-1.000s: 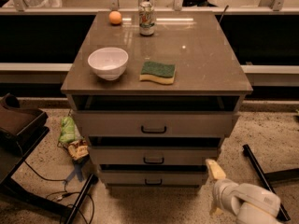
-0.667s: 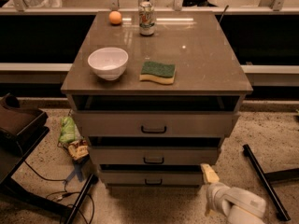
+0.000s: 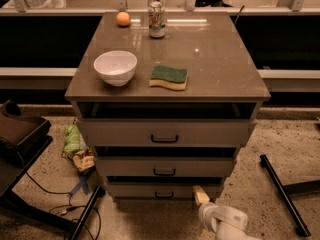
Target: Open bottom drawer
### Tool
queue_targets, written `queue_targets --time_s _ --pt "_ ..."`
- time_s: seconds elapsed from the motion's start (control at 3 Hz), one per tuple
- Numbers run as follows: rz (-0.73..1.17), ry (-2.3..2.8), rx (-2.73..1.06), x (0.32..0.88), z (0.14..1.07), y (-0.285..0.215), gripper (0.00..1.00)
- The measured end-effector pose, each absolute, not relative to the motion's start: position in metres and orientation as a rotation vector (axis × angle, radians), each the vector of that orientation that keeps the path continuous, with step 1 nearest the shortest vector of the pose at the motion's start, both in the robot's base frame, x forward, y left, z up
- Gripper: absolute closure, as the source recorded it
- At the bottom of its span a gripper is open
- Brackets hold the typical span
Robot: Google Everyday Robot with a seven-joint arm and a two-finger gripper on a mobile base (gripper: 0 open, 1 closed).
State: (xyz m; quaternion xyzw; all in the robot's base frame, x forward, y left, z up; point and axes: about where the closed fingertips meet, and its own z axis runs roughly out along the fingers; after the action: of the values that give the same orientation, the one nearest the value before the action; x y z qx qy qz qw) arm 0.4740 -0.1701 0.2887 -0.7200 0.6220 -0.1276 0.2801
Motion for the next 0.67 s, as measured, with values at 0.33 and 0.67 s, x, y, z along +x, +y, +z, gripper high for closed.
queue_targets --time_s 0.33,0.67 --pt "-0.342 1.668 -1.93 0.474 0.289 -0.17 0.0" --pt "-0.33 1.716 -1.953 0.476 0.272 -0.155 0.0"
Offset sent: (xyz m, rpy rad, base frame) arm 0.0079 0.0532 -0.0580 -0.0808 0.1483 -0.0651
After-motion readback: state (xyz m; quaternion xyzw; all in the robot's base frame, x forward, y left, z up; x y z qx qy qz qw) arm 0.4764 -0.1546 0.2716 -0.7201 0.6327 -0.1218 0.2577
